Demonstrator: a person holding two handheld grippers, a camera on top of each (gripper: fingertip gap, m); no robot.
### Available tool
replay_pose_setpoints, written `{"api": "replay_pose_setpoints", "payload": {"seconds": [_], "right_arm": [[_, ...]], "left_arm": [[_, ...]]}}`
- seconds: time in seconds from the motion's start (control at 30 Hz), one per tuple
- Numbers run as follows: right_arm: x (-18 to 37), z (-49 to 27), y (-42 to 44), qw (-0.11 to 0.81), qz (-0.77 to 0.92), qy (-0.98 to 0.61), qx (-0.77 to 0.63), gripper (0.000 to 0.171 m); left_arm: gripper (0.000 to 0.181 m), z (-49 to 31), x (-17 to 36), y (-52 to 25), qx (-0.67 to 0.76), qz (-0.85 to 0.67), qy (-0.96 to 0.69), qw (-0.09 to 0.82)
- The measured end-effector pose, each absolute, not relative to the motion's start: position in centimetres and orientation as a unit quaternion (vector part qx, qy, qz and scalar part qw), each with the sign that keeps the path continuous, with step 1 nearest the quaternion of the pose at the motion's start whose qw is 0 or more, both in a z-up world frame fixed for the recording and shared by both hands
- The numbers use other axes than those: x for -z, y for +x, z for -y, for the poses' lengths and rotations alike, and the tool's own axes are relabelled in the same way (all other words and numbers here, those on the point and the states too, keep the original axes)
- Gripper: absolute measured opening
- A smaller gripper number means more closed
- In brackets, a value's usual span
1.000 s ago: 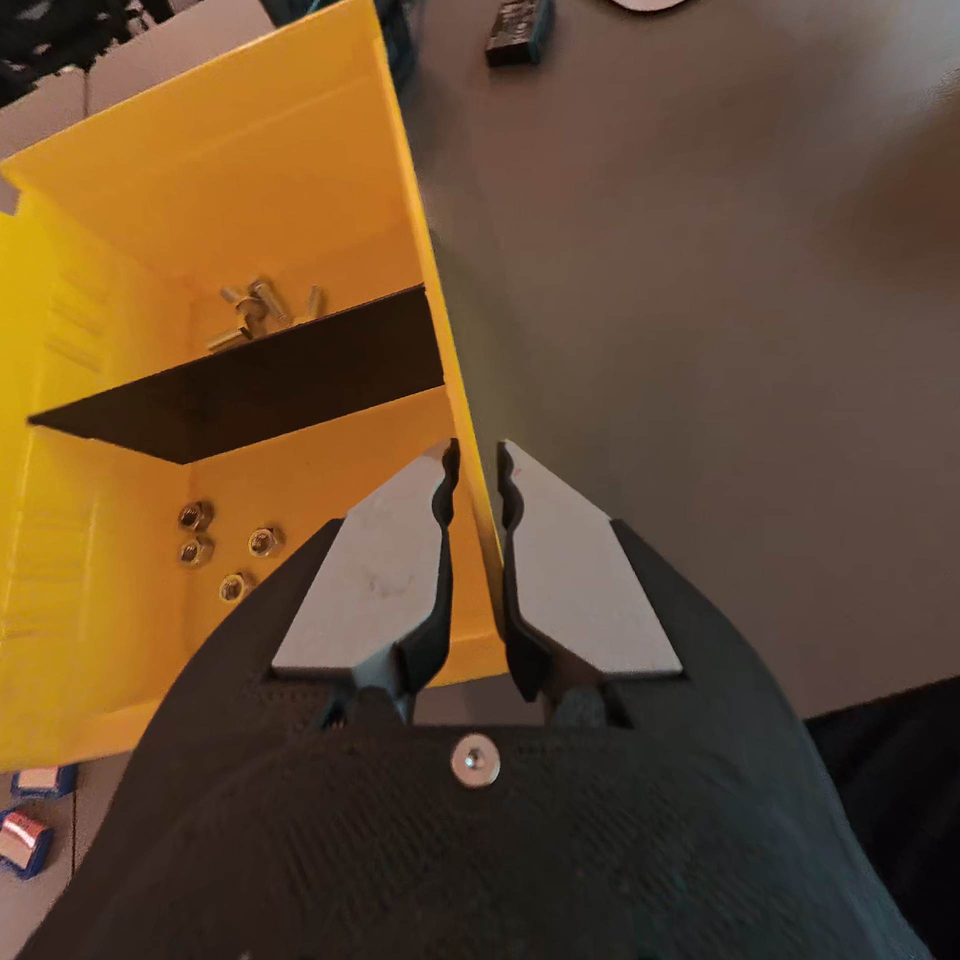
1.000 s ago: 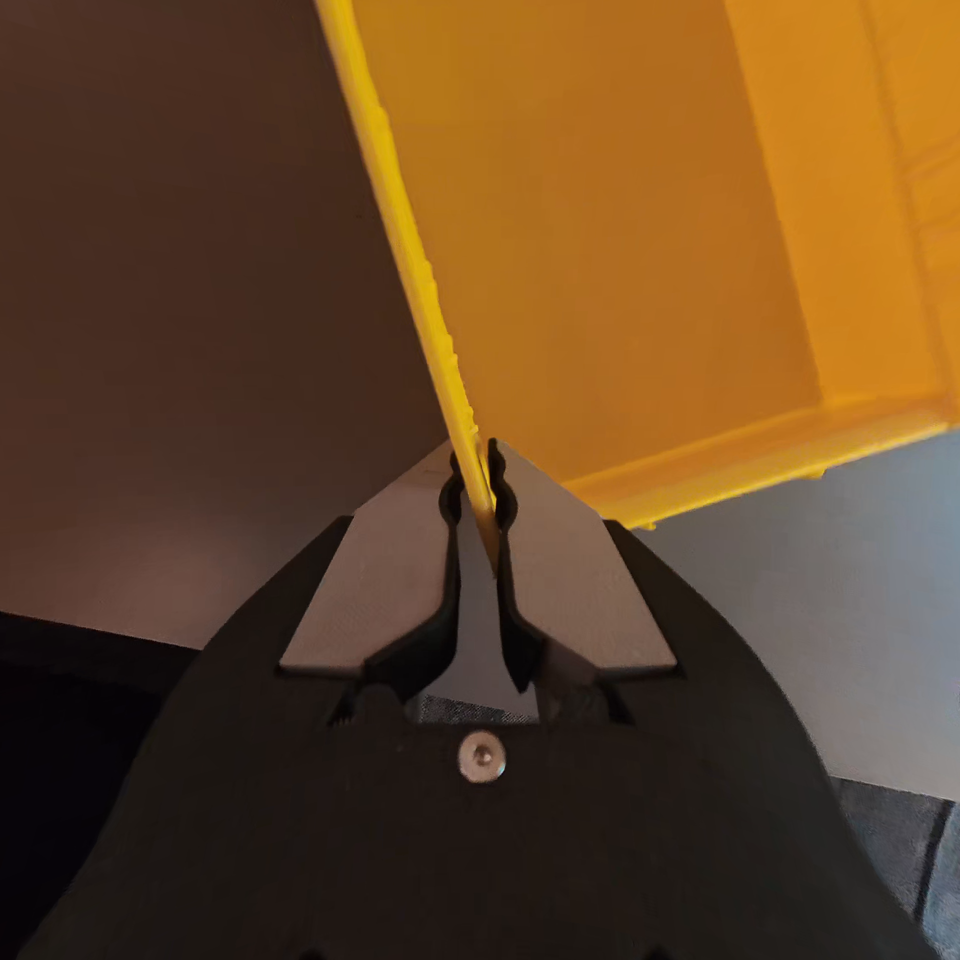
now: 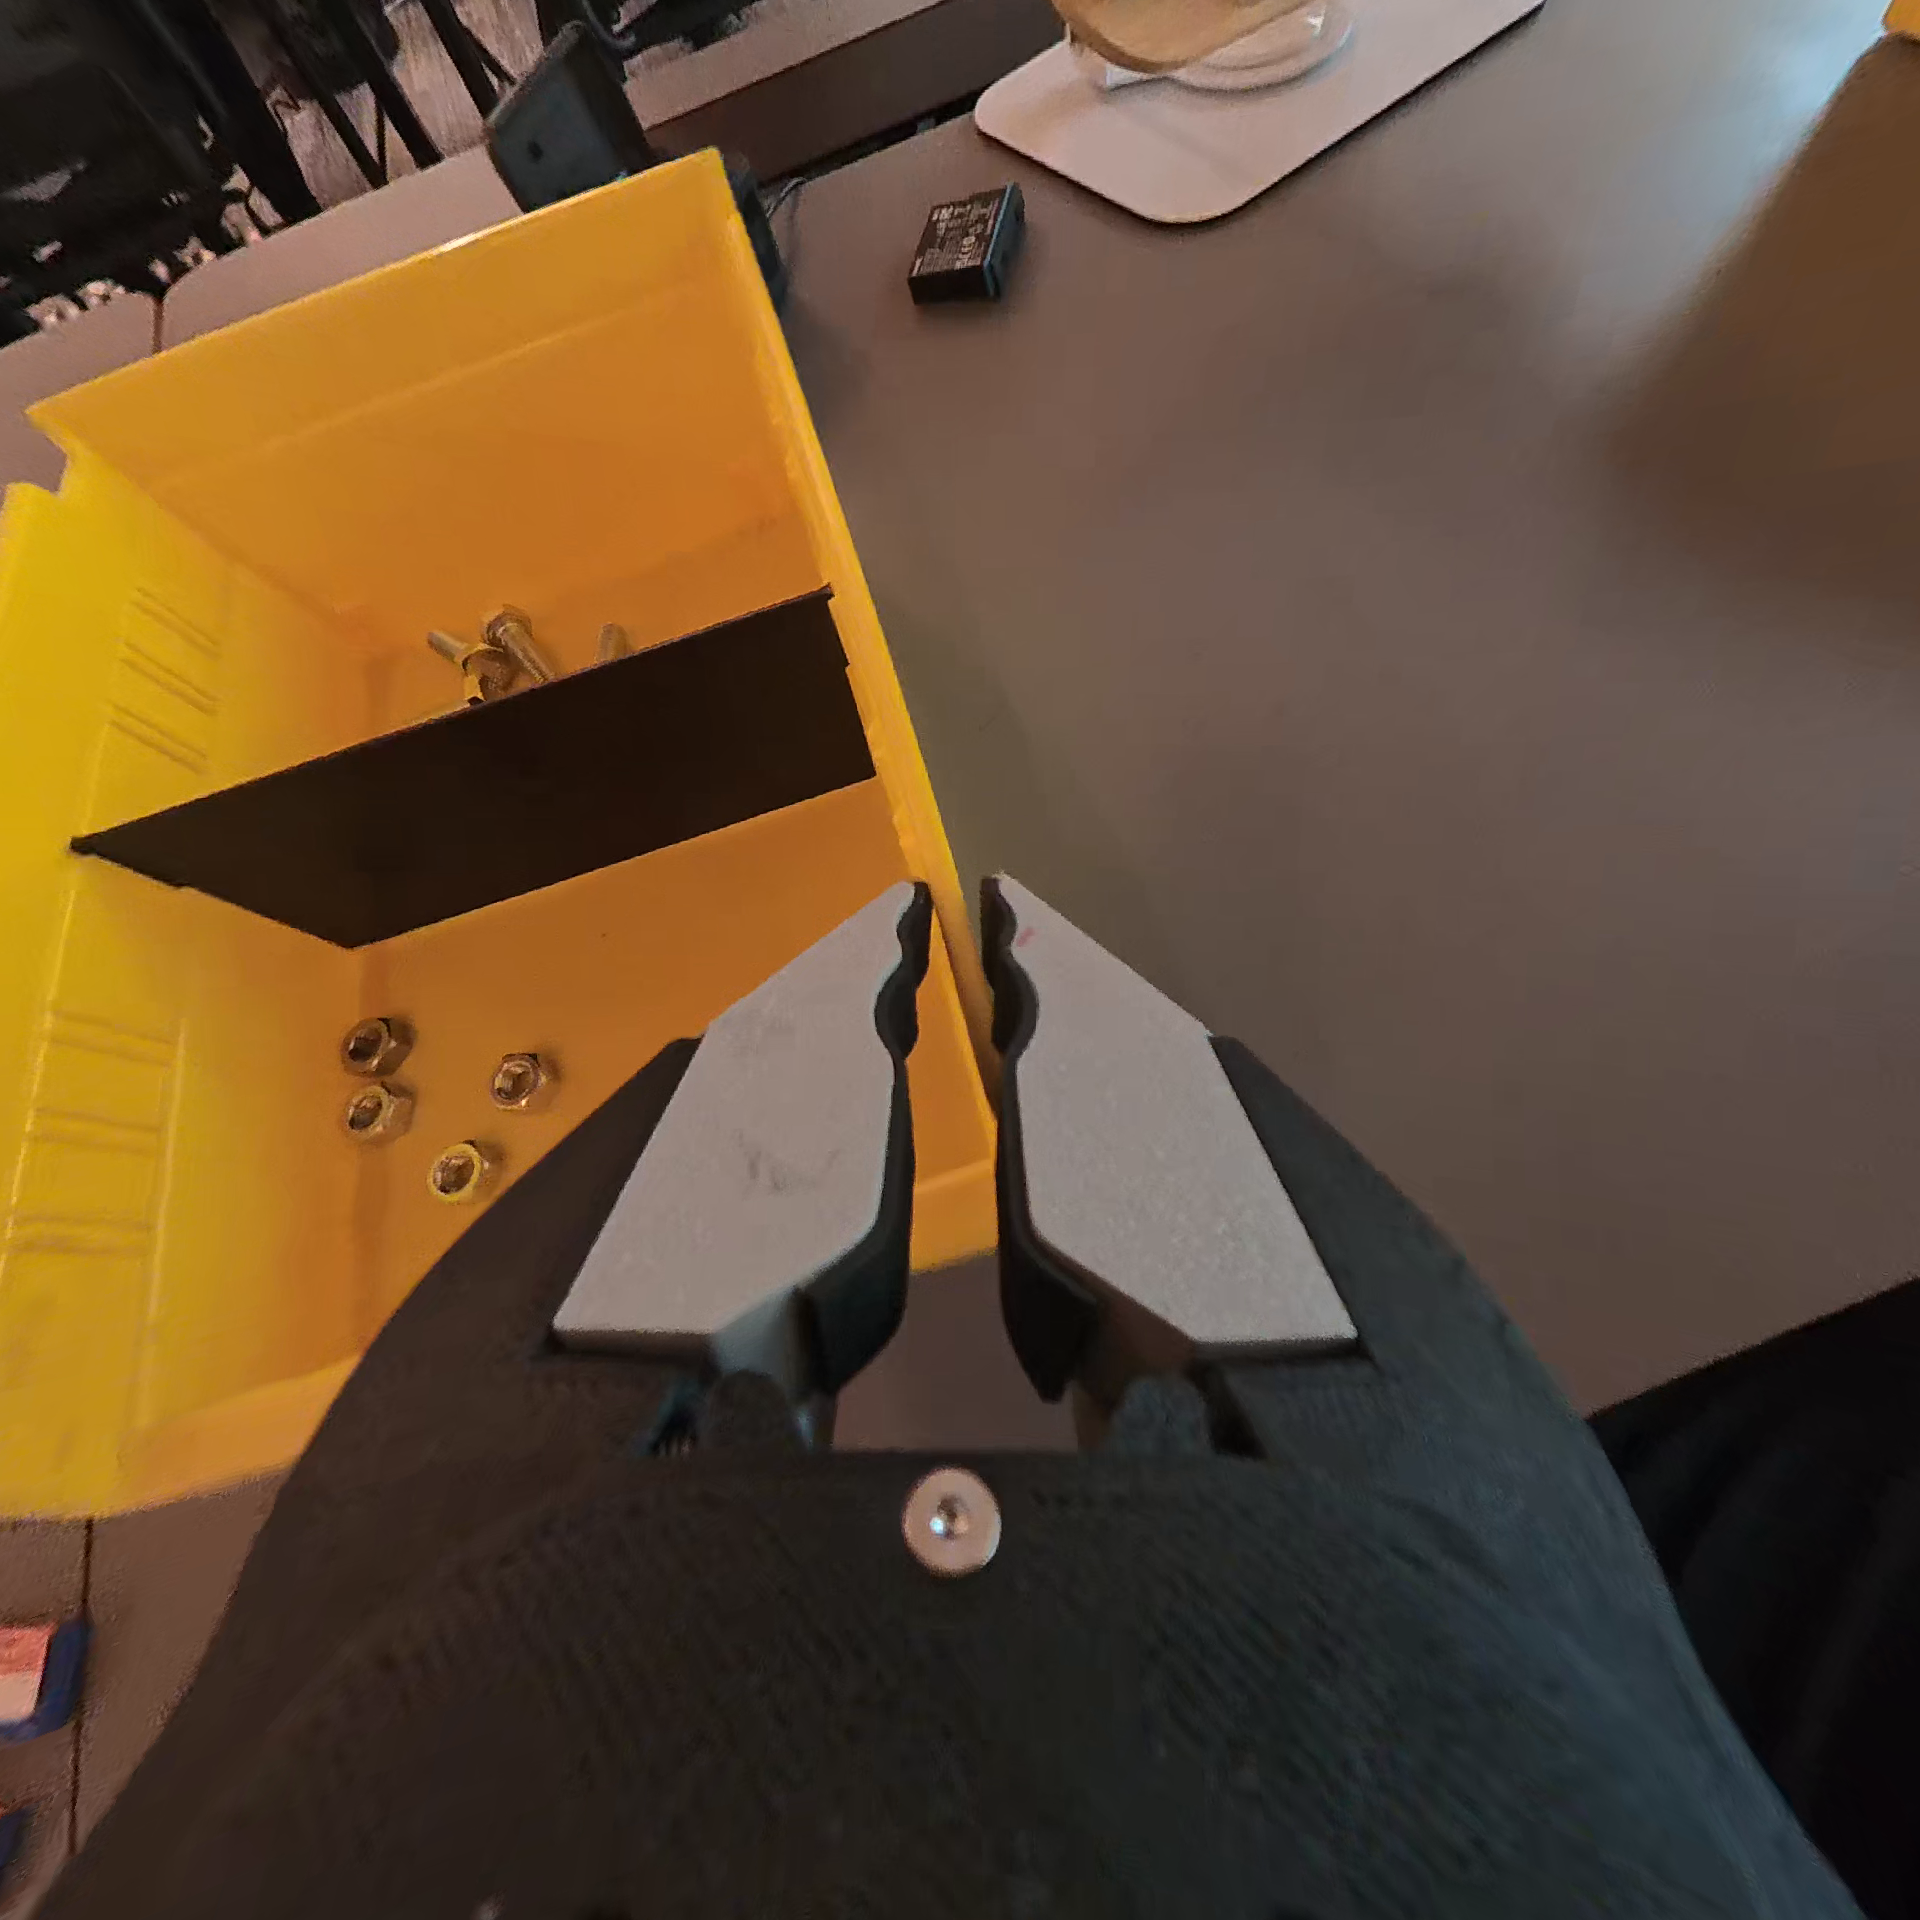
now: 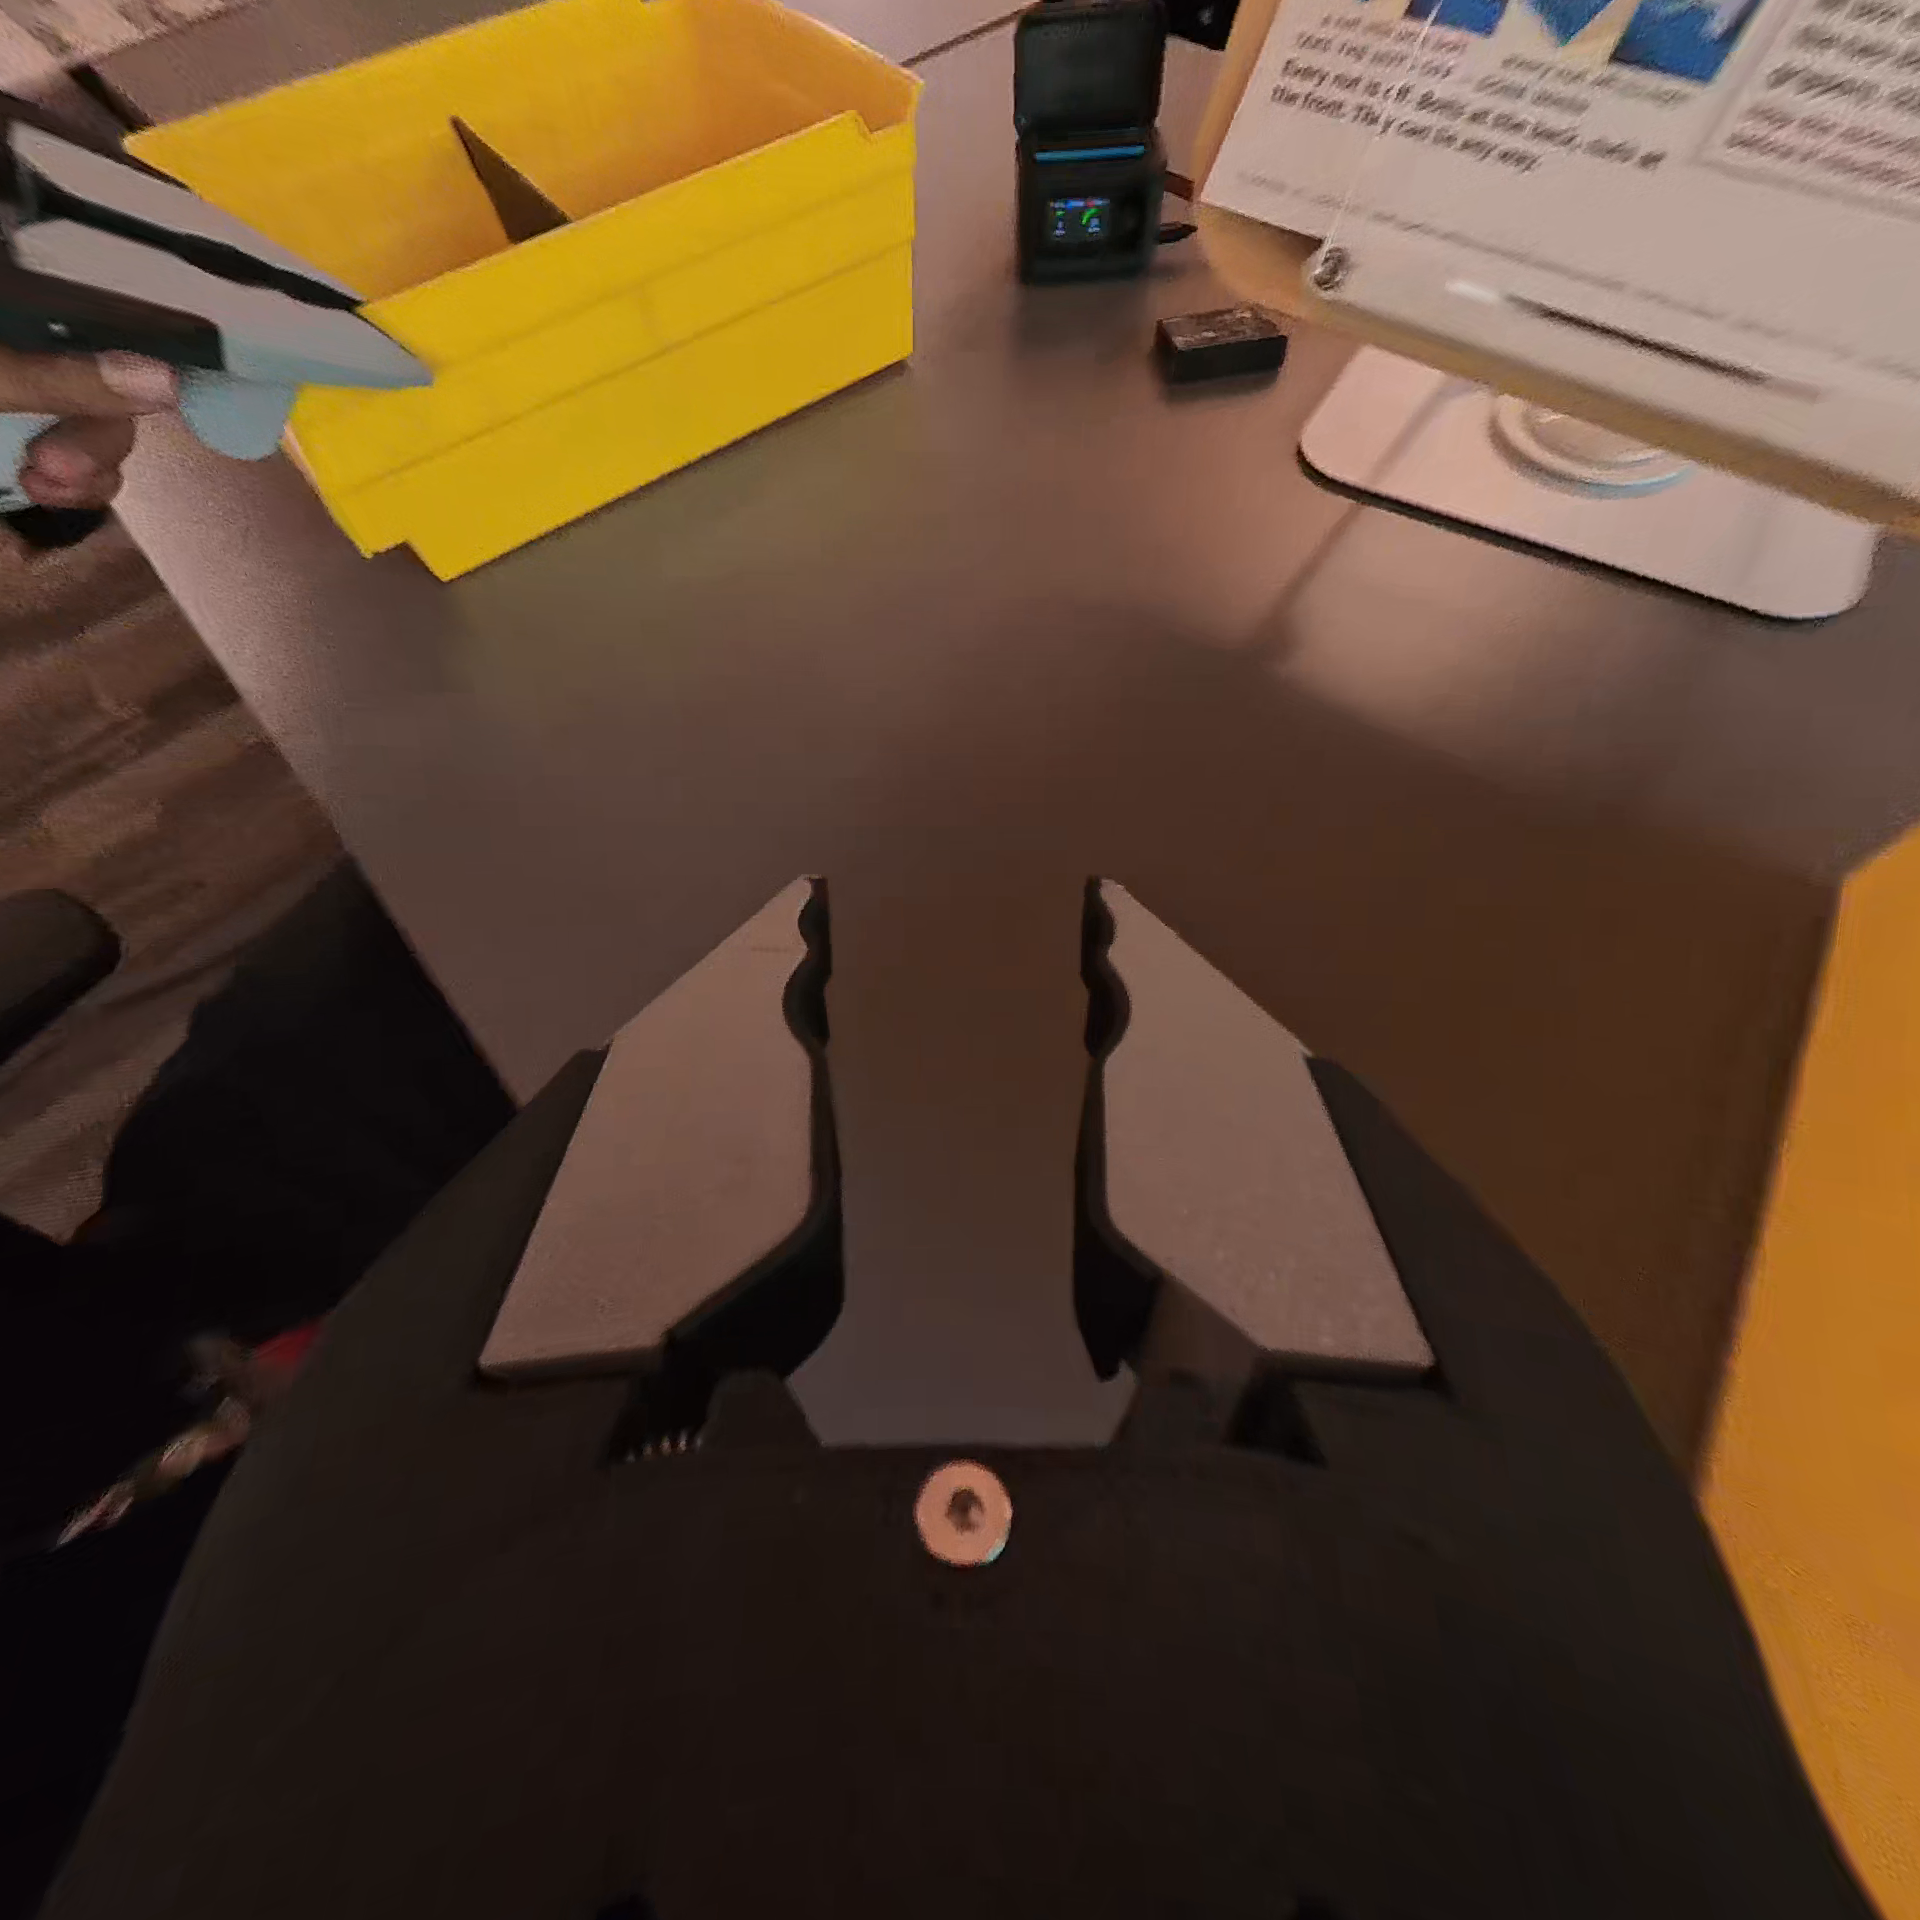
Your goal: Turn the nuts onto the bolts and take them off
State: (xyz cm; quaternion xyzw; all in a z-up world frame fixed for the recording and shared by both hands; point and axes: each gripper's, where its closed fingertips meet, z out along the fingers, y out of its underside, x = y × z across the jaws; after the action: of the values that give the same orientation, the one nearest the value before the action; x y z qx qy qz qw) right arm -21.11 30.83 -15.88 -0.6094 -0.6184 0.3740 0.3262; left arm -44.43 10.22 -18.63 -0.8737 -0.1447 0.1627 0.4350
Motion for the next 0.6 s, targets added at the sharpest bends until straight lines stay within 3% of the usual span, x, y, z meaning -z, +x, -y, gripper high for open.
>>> {"api": "replay_pose_setpoints", "payload": {"seconds": [0.2,0.3,0.5,0.6], "right_arm": [[23.3,-34.2,-26.3,0.362,0.611,-0.635,-0.304,0.05],[23.4,-35.7,-26.8,0.406,0.605,-0.622,-0.286,0.047],[24.0,-36.1,-27.0,0.385,0.615,-0.625,-0.287,0.052],[24.3,-35.9,-27.1,0.367,0.618,-0.628,-0.298,0.053]], "left_arm": [[0.013,-8.8,16.1,-44.3,-0.199,0.146,-0.862,0.442],[0.016,-7.2,15.2,-45.1,-0.192,0.169,-0.855,0.452],[0.034,-5.4,15.7,-47.0,-0.162,0.217,-0.848,0.456],[0.035,-5.3,15.2,-48.3,-0.169,0.224,-0.845,0.455]]}}
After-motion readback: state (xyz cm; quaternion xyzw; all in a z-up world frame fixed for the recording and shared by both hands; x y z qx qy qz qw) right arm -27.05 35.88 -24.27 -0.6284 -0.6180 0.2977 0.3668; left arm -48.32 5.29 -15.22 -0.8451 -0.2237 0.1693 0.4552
